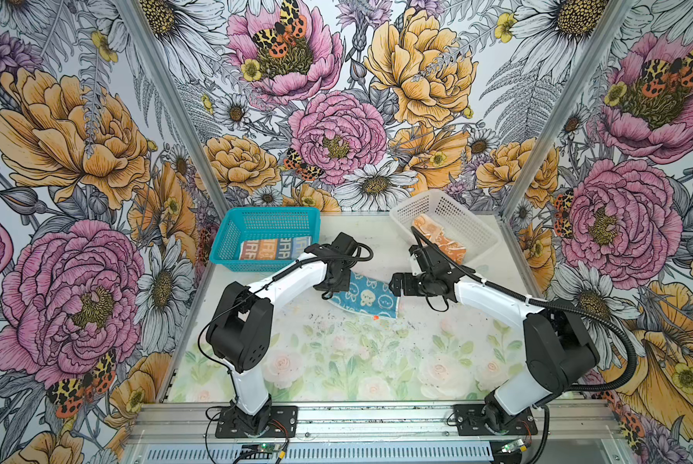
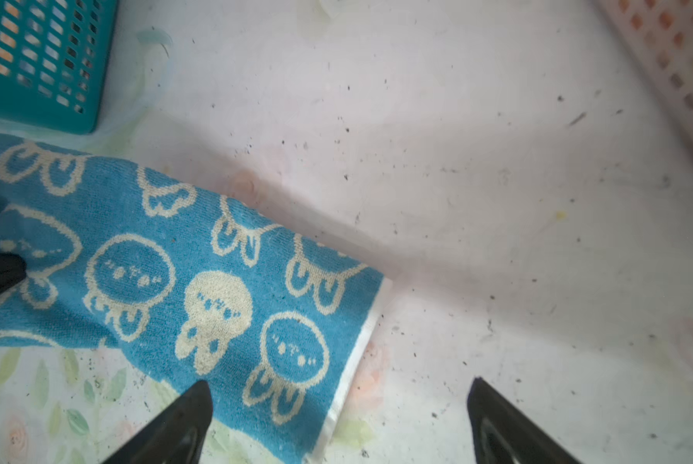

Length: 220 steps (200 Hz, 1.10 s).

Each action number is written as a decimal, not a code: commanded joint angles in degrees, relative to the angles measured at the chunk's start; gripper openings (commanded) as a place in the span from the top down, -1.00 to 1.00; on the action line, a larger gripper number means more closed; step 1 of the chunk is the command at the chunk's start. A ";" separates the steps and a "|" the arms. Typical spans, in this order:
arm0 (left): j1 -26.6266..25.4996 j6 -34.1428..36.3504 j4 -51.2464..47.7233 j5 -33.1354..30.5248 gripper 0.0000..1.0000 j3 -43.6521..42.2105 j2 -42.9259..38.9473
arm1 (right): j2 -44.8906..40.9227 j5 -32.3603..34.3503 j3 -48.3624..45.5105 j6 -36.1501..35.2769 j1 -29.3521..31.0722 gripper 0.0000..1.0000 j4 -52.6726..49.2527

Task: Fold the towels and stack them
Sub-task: 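Lift the blue strip into the teal basket with left gripper while right draws back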

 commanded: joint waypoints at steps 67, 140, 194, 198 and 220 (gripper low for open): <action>11.28 11.97 -7.76 -16.02 1.00 23.60 5.68 | 5.23 -3.73 15.68 -2.37 1.91 -0.99 -1.95; 21.01 21.19 -1.92 -17.94 1.00 28.21 10.30 | 11.13 -5.37 23.69 -2.62 4.68 -0.98 -2.29; 27.50 24.98 4.89 -15.01 1.00 25.65 13.07 | 14.78 -5.44 27.72 -2.55 5.89 -0.99 -2.65; 27.92 25.28 4.99 -15.03 1.00 25.86 13.48 | 15.09 -5.44 28.03 -2.55 5.85 -0.99 -2.71; 30.06 26.23 5.63 -13.80 1.00 26.13 15.56 | 16.51 -5.77 29.54 -2.29 6.00 -0.99 -2.91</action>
